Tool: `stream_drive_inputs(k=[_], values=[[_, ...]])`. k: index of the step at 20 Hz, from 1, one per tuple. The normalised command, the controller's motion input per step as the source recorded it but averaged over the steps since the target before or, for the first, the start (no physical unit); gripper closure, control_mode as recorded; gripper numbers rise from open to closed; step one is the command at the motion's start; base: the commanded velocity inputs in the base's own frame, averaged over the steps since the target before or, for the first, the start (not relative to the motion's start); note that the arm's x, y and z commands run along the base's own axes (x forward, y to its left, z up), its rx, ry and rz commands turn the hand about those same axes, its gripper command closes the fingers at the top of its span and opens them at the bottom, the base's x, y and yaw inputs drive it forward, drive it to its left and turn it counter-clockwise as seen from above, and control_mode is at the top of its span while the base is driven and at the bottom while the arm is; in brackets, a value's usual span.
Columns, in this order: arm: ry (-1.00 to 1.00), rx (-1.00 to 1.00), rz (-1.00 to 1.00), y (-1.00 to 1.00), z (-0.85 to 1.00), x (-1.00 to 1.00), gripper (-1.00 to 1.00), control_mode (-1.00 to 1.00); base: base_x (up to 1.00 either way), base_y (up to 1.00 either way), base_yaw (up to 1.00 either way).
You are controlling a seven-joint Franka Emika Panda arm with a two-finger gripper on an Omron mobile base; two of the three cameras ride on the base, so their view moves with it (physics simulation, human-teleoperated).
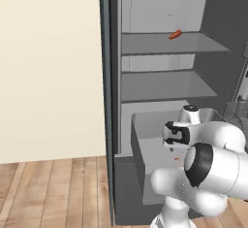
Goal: Place the carrot and garlic inside the fridge drawer. Close the drawer after placing the vegetables.
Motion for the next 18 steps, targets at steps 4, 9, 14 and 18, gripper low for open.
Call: stream_drive_inputs(k=[4, 9, 14, 18], values=[[-0.08, -0.01, 0.00, 0.09, 0.99, -0.28, -1.00, -1.00, 0.00, 0.00, 0.00], [-0.02, 0.00, 0.00, 0.11, 0.85, -0.49, -1.00, -1.00, 0.00, 0.00, 0.00], [-0.05, 0.00, -0.01, 0.20, 0.65, -0.46, -1.00, -1.00, 0.00, 0.00, 0.00], [-0.02, -0.01, -0.03, 0.38, 0.17, -0.34, -1.00, -1.00, 0.00, 0.00, 0.00]])
